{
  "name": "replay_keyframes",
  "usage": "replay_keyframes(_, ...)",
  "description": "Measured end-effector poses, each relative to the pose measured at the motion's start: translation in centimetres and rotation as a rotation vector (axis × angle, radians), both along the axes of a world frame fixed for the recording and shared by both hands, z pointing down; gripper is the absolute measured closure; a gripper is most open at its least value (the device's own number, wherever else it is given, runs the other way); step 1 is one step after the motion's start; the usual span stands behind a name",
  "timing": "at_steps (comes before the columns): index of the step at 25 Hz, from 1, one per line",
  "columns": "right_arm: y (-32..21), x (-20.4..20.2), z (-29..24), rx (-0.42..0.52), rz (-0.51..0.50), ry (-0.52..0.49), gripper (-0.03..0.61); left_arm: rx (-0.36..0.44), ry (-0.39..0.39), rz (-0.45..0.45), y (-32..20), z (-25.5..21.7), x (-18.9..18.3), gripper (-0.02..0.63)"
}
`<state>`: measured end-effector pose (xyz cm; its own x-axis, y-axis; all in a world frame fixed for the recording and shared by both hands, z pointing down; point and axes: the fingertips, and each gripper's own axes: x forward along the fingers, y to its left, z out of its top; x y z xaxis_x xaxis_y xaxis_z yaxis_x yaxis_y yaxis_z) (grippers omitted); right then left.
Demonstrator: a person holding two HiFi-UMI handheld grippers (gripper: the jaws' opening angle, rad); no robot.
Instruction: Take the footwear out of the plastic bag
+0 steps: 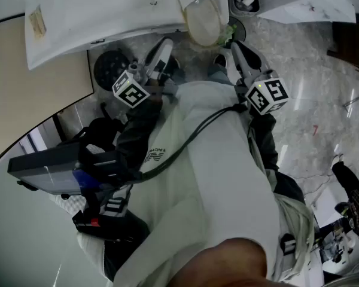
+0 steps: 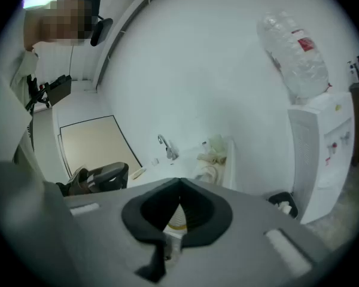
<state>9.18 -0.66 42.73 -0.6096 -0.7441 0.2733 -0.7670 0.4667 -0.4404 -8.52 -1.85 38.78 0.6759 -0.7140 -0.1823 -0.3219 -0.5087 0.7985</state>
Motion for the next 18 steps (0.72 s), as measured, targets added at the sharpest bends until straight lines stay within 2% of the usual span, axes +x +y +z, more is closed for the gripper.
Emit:
replay_keyframes(12,3.9,2.0,0.5,-0.017,0.162,0.001,0.578,-0.018,0.034,0.142,1.2,0.5,2.0,0.624)
replay_keyframes(18,2.9,2.5,1.3,-0.012,0.174,-0.130,0.578,-0.019,0.034,0.193,0.0,0.3,2.5,0.624)
